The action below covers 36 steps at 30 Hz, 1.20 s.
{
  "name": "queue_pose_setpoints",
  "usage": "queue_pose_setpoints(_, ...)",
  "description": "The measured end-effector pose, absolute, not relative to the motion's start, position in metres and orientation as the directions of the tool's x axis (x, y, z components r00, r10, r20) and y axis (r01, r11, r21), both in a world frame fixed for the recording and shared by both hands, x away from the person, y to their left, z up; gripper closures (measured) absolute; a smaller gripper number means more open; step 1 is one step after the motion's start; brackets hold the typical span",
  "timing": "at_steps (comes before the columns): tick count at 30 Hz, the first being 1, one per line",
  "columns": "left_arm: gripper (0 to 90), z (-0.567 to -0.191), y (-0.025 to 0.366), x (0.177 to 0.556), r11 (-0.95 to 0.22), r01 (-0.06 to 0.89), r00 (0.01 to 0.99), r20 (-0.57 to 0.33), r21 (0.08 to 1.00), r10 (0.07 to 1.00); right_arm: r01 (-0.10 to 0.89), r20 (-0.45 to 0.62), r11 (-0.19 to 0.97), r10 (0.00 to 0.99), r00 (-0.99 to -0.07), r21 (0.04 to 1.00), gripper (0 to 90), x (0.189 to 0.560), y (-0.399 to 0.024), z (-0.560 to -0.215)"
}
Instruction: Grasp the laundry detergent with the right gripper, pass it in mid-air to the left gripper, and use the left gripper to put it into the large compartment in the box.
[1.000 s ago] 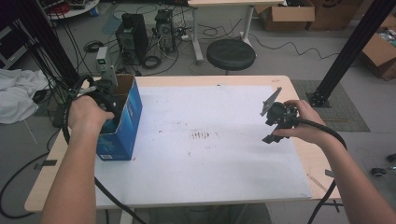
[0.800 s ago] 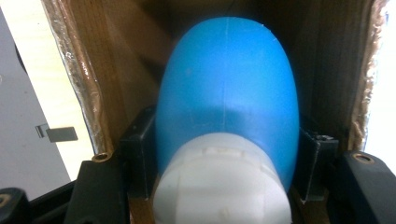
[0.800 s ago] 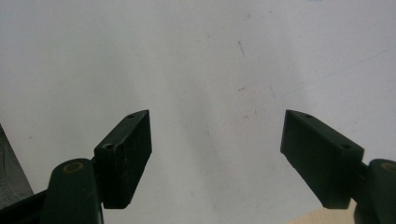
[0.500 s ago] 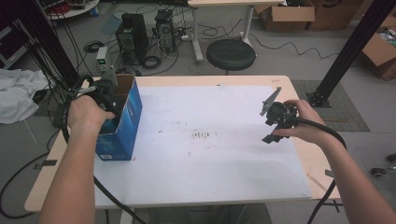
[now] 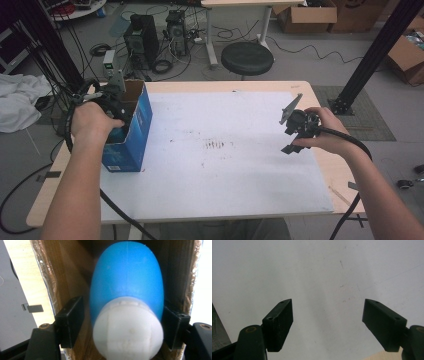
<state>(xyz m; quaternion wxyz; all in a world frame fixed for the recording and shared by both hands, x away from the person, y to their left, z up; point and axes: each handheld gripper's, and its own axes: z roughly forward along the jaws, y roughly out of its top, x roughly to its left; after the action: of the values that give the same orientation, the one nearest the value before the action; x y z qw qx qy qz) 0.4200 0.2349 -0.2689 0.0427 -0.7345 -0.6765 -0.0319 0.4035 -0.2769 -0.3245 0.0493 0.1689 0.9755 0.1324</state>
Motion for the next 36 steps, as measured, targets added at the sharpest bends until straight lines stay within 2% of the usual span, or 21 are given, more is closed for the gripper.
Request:
queue_pose_setpoints(9,22.6,-0.262,0.232,0.416,-0.097,0.995,0.098,0.132,-0.019,0.986,0.315,-0.051,0.906,0.342,-0.938,0.282,24.7,0.404,-0.276,-0.323)
queue_pose_setpoints(19,16.7,-0.243,0.225,0.412,-0.117,0.993,0.120,0.122,-0.029,0.985,0.308,-0.050,0.908,0.335,-0.941,0.286,24.7,0.401,-0.272,-0.321)
queue_pose_setpoints(28,15.8,-0.208,0.200,0.405,-0.220,0.976,0.218,0.126,-0.005,0.968,0.299,-0.054,0.908,0.328,-0.943,0.294,24.5,0.402,-0.270,-0.316)
queue_pose_setpoints(36,15.6,-0.197,0.146,0.404,-0.378,0.925,0.374,0.088,0.037,0.923,0.296,-0.048,0.908,0.324,-0.945,0.298,22.7,0.402,-0.268,-0.312)
